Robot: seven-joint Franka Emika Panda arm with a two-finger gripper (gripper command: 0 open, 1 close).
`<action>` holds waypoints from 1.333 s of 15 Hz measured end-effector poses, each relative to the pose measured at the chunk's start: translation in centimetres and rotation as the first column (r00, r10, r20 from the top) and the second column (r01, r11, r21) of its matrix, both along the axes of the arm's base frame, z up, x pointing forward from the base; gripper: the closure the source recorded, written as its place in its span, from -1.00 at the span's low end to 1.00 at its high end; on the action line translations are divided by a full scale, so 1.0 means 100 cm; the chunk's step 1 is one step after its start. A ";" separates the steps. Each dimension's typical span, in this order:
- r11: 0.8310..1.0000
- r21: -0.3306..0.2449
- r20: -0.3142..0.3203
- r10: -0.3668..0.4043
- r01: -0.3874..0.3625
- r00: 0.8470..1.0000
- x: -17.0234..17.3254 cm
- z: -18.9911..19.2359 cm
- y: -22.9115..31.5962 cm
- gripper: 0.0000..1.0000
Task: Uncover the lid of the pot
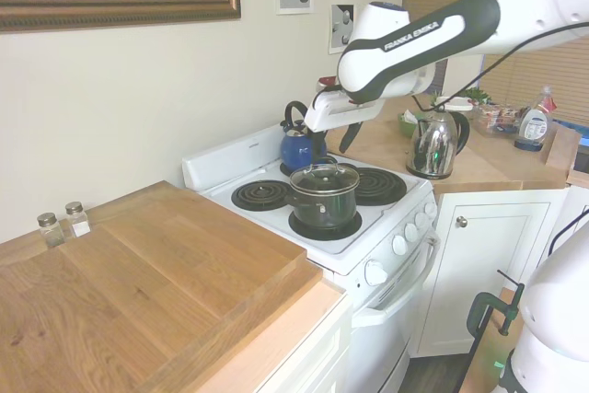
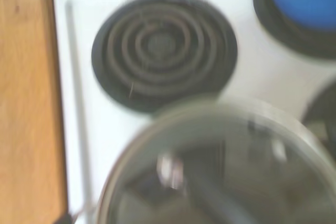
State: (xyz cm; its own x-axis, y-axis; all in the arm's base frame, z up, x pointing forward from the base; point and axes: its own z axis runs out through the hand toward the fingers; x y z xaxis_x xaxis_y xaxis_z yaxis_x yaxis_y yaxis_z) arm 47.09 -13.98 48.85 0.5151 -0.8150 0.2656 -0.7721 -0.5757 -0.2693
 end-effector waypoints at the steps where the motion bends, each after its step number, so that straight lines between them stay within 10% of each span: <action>1: 0.999 -0.019 -0.011 0.042 -0.043 0.999 0.008 -0.004 -0.005 -1.00; 2: 0.996 -0.033 -0.020 0.077 -0.078 0.997 0.011 -0.007 -0.009 -1.00; 3: 0.992 -0.047 -0.026 0.114 -0.115 0.993 0.011 -0.008 -0.011 1.00; 9: 0.965 -0.084 -0.054 0.244 -0.248 0.968 0.012 -0.012 -0.003 1.00; 20: 0.968 -0.057 -0.083 0.238 -0.243 0.968 0.012 -0.029 -0.015 1.00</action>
